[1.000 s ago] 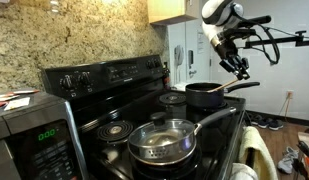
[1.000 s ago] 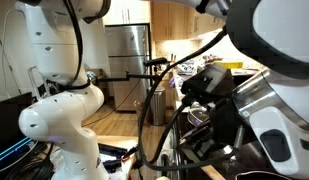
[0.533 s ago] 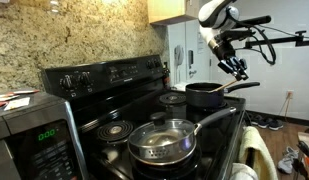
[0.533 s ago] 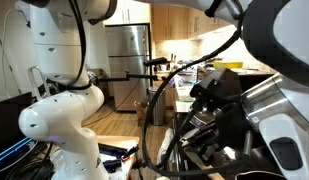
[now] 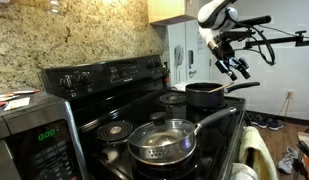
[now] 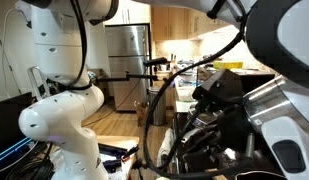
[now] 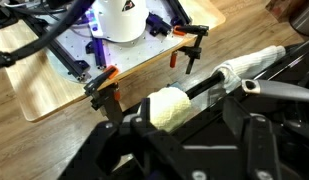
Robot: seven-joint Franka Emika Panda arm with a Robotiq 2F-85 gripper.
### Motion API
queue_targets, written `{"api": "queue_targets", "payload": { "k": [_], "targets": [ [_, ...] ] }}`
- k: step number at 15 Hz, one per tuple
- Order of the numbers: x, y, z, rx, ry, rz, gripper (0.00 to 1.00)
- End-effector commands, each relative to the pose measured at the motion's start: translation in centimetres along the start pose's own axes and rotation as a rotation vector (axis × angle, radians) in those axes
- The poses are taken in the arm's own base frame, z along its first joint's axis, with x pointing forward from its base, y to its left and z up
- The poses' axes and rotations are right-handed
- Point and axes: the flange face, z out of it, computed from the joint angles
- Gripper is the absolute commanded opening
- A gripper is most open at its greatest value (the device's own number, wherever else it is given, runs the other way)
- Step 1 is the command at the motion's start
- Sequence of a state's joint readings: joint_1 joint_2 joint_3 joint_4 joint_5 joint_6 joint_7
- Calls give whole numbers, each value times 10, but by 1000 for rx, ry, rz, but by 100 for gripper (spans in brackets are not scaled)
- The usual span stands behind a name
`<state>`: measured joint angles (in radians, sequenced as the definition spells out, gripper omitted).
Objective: Put the wooden spatula in the pot then take the lid off the pan and put it on the pot
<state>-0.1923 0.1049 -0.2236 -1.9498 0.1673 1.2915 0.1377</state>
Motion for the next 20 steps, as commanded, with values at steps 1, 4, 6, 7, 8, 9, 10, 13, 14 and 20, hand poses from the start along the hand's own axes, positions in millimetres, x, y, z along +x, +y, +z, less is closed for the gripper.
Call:
{"api": "queue_targets", "payload": {
  "k": [1,4,6,7,8,9,10,13,14,20],
  "targets": [
    [-8,1,-6,20,10,-10,100],
    [-19,1,-6,15,119,-120,100],
    [-28,3,-4,-40,184,-191,100],
    [-34,7,0,-79,208,-216,100],
    [-40,12,3,-83,266,-227,100],
    [-19,5,-8,-51,185,-171,100],
    [-24,7,-5,-60,214,-186,100],
    [-37,11,-1,-61,239,-200,100],
    [-38,11,0,-60,242,-201,100],
    [-46,-26,-39,-74,516,-304,100]
  ]
}}
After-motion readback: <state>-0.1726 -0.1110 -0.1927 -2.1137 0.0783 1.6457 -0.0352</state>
